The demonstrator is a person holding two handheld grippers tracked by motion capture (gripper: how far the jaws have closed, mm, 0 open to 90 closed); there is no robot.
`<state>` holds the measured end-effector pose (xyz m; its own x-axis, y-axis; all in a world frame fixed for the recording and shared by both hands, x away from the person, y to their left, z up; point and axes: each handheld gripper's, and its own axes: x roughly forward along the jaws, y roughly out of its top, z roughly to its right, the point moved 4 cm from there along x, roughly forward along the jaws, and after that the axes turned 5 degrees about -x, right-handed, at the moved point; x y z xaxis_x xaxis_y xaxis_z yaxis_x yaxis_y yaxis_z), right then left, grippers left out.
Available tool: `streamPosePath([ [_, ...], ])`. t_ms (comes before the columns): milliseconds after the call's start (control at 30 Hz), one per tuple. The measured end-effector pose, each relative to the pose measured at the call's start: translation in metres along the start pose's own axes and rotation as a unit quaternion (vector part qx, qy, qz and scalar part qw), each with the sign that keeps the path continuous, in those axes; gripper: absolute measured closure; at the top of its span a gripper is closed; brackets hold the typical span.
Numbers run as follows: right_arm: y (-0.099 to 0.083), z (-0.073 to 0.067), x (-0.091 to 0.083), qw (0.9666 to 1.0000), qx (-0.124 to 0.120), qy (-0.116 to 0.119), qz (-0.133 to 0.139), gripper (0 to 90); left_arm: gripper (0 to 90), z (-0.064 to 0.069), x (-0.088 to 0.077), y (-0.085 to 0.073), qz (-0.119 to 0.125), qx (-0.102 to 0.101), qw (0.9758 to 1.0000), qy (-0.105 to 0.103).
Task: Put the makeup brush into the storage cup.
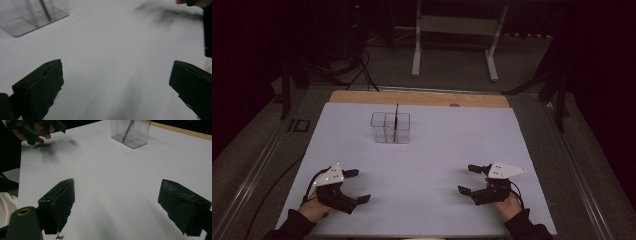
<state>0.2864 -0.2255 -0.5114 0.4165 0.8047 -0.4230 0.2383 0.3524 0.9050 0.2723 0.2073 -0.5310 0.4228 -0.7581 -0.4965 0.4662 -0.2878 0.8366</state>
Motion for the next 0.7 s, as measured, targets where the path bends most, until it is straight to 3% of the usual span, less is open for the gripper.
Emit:
streamPosePath([
  [167, -0.001, -0.001, 0.001, 1.0, -0.003, 0.002, -0.004, 14.0, 0.6, -0.005, -0.006, -0.005, 0.016, -0.028, 0.9994, 0.013],
  [367, -0.003, -0.002, 0.002, 1.0, -0.002, 0.003, -0.008, 14.0, 0.6, -0.004, -0.009, -0.007, 0.013, -0.026, 0.9992, 0.028],
  [700, -0.012, -0.003, 0.0, 0.9998, 0.001, 0.009, -0.018, 14.1, 0.6, -0.004, -0.013, -0.006, 0.023, -0.021, 0.9993, 0.023],
])
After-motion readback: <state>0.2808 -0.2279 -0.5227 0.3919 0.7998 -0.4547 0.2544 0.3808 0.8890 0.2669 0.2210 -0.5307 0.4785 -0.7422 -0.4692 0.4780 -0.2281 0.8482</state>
